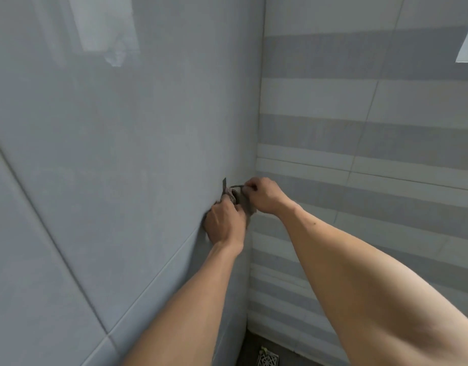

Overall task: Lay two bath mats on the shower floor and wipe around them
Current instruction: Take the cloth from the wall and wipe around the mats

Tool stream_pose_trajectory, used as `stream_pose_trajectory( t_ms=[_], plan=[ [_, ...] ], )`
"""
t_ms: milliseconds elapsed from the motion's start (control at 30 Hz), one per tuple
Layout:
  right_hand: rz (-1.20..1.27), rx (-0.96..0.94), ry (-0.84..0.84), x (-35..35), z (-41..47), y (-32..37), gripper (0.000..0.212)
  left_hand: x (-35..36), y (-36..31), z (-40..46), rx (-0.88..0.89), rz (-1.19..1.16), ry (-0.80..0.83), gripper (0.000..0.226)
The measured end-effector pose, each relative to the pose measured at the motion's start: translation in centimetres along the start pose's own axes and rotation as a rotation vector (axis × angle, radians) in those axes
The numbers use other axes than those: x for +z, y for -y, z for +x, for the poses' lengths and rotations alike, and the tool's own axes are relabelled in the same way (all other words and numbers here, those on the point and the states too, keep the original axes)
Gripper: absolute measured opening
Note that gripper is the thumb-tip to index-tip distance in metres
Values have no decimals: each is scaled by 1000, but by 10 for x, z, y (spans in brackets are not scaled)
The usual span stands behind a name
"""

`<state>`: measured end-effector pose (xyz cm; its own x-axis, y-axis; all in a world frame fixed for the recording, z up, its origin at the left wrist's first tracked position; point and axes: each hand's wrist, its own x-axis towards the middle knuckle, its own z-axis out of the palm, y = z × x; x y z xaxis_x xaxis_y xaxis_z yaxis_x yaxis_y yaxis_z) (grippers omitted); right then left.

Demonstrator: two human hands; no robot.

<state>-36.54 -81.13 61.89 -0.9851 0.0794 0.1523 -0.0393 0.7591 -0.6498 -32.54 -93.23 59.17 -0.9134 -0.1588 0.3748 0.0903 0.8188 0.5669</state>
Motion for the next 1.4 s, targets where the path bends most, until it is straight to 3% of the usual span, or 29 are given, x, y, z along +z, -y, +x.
stream_pose_trajectory(
  t_ms=[167, 267, 367, 533, 633, 800, 867, 967, 1100, 1167, 1233, 1300, 1400],
  plan=[
    [115, -1, -167, -49, -6, -8, 31, -9, -24, 3, 102, -181, -217, 18],
    [85, -14, -200, -84, -14, -21, 26, -19, -51, 23, 59, -272, -130, 17],
    [8, -18, -211, -120, -27, -44, 25, -14, -74, 36, 62, -307, 45, 22],
    [-65, 47, -252, -173, -71, -99, 25, 20, -113, 25, 260, -382, 456, 42],
    [-114, 161, -277, -200, -103, -143, 26, 57, -141, 12, 392, -385, 692, 37],
    [-82, 408, -374, -231, -154, -218, 25, 128, -213, -20, 531, -295, 928, 22],
    [-36, 501, -422, -238, -175, -242, 25, 168, -241, -34, 441, -347, 1042, 23],
    [144, 599, -484, -239, -203, -272, 26, 222, -280, -65, 149, -547, 1246, 22],
    [380, 725, -458, -218, -233, -298, 20, 259, -320, -120, -275, -783, 1707, 32],
    [428, 812, -433, -208, -253, -306, 28, 268, -333, -146, -351, -790, 1851, 32],
    [463, 904, -436, -201, -277, -310, 45, 277, -339, -172, -250, -715, 1941, 41],
    [480, 976, -480, -195, -303, -318, 56, 286, -342, -200, -17, -599, 2094, 41],
    [445, 1060, -606, -185, -342, -334, 58, 299, -344, -241, 168, -488, 2026, 16]
  ],
)
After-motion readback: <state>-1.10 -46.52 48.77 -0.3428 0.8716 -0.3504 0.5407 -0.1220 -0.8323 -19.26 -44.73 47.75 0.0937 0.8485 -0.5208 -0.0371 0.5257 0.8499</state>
